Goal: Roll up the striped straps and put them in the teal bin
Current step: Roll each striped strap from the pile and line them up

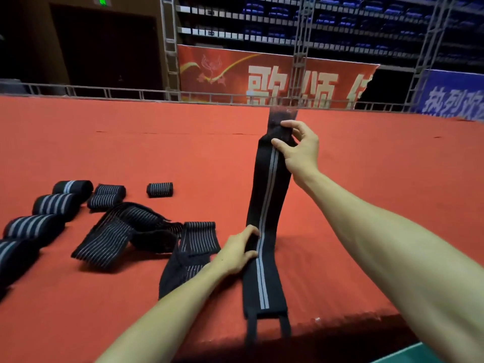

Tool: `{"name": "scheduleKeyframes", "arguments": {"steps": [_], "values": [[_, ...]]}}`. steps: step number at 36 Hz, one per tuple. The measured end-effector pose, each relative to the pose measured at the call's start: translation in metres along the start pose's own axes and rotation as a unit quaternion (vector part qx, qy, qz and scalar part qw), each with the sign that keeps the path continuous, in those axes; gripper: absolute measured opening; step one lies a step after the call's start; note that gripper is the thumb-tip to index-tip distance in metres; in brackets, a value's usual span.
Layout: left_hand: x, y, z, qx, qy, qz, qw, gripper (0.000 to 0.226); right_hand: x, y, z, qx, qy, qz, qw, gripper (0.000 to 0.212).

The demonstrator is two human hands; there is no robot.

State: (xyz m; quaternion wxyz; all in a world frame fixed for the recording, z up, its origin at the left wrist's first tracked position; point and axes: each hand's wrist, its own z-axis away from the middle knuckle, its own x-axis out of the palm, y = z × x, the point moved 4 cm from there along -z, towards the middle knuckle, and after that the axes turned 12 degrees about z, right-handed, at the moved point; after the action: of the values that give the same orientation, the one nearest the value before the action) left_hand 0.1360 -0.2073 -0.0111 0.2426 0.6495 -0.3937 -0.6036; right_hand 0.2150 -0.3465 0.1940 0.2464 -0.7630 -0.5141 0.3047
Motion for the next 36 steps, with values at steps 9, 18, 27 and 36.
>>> {"name": "scheduleKeyframes", "arguments": {"steps": [9,18,27,36], "values": [[0.012,-0.019,0.008,-0.03,0.004,-0.182,0.983,0.036,0.023,0.032,0.023,0.012,-0.037,0.03,0.999,0.037],[-0.004,-0.006,0.011,-0.011,0.042,-0.055,0.998,0.022,0.034,0.059,0.062,0.035,-0.082,0.051,0.995,0.037],[-0.054,0.04,0.017,0.039,0.225,0.18,0.957,0.008,0.016,0.051,0.102,0.053,-0.121,0.023,0.991,0.037],[-0.06,0.061,0.029,0.104,0.213,0.228,0.944,0.018,0.006,0.032,0.154,0.058,-0.19,-0.033,0.979,0.04]]}}
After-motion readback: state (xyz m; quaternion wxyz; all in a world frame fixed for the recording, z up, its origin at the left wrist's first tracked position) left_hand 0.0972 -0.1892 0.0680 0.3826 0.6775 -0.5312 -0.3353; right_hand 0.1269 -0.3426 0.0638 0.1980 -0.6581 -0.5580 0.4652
